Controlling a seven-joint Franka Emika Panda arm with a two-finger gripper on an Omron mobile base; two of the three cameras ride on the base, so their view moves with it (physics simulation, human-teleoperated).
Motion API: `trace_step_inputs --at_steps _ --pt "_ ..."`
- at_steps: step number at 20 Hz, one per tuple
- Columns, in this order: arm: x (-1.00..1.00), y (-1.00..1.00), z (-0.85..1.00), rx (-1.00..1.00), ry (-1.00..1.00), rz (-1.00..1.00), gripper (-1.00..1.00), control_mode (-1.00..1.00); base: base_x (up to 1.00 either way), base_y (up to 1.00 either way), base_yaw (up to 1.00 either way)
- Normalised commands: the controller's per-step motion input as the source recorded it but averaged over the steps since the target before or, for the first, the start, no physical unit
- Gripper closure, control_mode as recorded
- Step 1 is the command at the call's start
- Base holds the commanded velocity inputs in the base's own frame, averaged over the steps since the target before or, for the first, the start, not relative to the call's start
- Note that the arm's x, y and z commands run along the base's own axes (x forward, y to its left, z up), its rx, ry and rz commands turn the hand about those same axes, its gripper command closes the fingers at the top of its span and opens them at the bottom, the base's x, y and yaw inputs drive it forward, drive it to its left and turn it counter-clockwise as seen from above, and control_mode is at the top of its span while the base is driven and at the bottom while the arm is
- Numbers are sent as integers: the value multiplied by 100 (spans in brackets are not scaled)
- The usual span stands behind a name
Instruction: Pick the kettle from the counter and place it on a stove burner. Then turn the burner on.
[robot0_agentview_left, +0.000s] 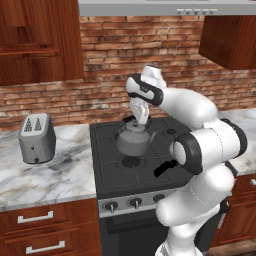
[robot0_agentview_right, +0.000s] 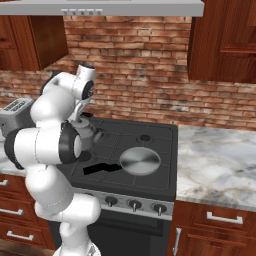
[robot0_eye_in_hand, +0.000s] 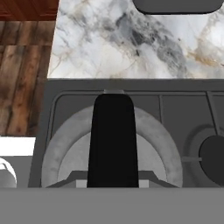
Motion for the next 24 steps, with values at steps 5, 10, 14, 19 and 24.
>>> trace_step_inputs --at_steps 5,10,14,19,24 --pt "18 0 -9 0 5 0 100 -100 0 0 0" --pt "0 0 -14 0 7 0 100 -100 0 0 0" --pt "2 0 -21 0 4 0 100 -100 0 0 0" --pt "15 0 -14 0 2 0 100 -100 0 0 0" --pt "11 0 -12 0 2 0 100 -100 0 0 0"
